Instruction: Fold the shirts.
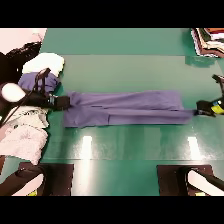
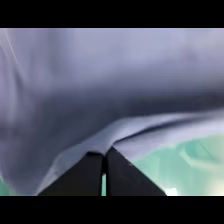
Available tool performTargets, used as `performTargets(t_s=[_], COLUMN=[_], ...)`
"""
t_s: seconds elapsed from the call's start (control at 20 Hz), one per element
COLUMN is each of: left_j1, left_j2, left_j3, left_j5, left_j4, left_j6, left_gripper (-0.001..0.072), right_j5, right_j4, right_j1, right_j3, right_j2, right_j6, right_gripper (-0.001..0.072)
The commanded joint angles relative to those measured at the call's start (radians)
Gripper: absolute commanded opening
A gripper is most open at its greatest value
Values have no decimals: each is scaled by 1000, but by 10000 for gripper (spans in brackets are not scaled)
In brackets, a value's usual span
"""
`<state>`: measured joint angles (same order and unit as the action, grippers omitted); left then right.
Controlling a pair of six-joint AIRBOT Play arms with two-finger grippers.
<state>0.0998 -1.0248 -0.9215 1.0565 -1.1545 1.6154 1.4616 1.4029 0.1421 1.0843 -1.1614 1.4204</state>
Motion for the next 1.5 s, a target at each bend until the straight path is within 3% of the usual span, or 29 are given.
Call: performTargets(t_s=[0.0,0.15,0.3,0.35,0.4,0.45,0.55,0.7,0.75,0.8,0.85,0.95,1.0,1.05,1.35,1.45], left_j1=[-21,-21,-21,-21,-21,-21,-21,-19,-19,-19,-19,-19,-19,-17,94,150], left_j2=[-206,-319,-359,-359,-359,-359,-355,-349,-349,-350,-351,-352,-353,-353,-365,-391], left_j3=[-137,-195,-201,-202,-206,-217,-265,-333,-340,-340,-340,-340,-340,-340,-340,-340], left_j5=[-132,-198,-261,-270,-273,-256,-185,-72,-51,-41,-34,-34,-35,-38,-105,-163], left_j4=[-43,-40,-41,-41,-35,-35,-35,-34,-21,-12,1,39,60,83,99,112], left_j6=[0,-40,-44,-44,-44,-44,-45,-45,-45,-50,-72,-80,-80,-80,-90,-89], left_gripper=[30,30,33,212,551,690,609,607,499,204,39,39,39,39,30,30], right_j5=[-31,-34,-52,-56,-55,-50,-1,99,124,135,135,127,115,94,-26,-27], right_j4=[3,-32,-191,-262,-333,-389,-413,-407,-407,-407,-409,-417,-417,-417,-624,-621], right_j1=[-61,-74,-50,-35,-15,5,43,109,131,158,187,226,242,249,231,192], right_j3=[182,321,439,474,510,541,578,570,554,525,490,410,366,323,153,150], right_j2=[-243,-406,-523,-552,-578,-598,-613,-612,-612,-612,-612,-612,-612,-612,-612,-612], right_j6=[16,23,22,18,10,9,-13,-95,-105,-106,-106,-138,-152,-164,-281,-298], right_gripper=[13,14,27,168,350,387,387,387,387,387,388,433,578,596,563,548])
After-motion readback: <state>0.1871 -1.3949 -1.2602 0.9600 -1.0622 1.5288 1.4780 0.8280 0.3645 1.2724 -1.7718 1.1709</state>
